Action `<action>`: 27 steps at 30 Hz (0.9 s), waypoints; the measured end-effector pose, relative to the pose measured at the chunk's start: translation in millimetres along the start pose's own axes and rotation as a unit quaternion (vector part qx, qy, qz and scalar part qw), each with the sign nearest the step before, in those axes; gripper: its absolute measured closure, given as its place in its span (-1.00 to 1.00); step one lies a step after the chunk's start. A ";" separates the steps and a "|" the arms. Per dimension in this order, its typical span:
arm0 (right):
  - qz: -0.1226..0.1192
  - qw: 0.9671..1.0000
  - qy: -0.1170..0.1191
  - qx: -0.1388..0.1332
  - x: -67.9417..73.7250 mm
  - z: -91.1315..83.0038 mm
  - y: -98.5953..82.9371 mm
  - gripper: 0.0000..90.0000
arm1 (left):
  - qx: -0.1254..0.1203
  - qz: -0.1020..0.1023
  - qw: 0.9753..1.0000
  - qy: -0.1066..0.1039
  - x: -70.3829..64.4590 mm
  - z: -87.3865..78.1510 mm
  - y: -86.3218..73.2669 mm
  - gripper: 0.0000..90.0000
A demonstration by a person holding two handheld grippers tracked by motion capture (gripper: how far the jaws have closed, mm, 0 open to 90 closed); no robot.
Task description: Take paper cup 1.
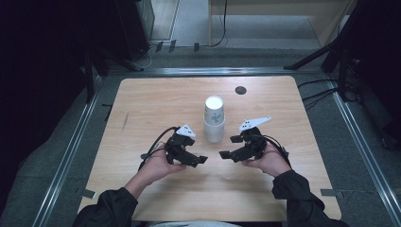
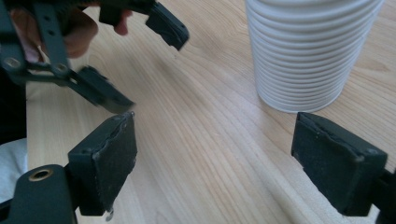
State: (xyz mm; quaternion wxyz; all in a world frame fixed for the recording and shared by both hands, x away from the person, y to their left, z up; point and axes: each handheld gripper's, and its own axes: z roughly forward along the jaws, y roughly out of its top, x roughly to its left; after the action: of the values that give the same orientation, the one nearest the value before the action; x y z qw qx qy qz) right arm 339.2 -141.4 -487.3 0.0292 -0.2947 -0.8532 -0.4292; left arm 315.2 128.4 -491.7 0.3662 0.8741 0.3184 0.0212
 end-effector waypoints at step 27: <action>-0.042 0.998 -0.026 0.028 -3.2 -14.2 5.1 -0.18 | -0.009 0.006 0.999 -0.034 5.0 -6.6 1.8 -0.46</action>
State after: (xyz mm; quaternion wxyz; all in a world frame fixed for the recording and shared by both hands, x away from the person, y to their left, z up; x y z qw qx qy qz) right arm 341.6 -151.2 -475.7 -0.0028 -0.2685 -0.8770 -0.3983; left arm 318.4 134.4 -486.7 0.3842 0.8729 0.3009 -0.0034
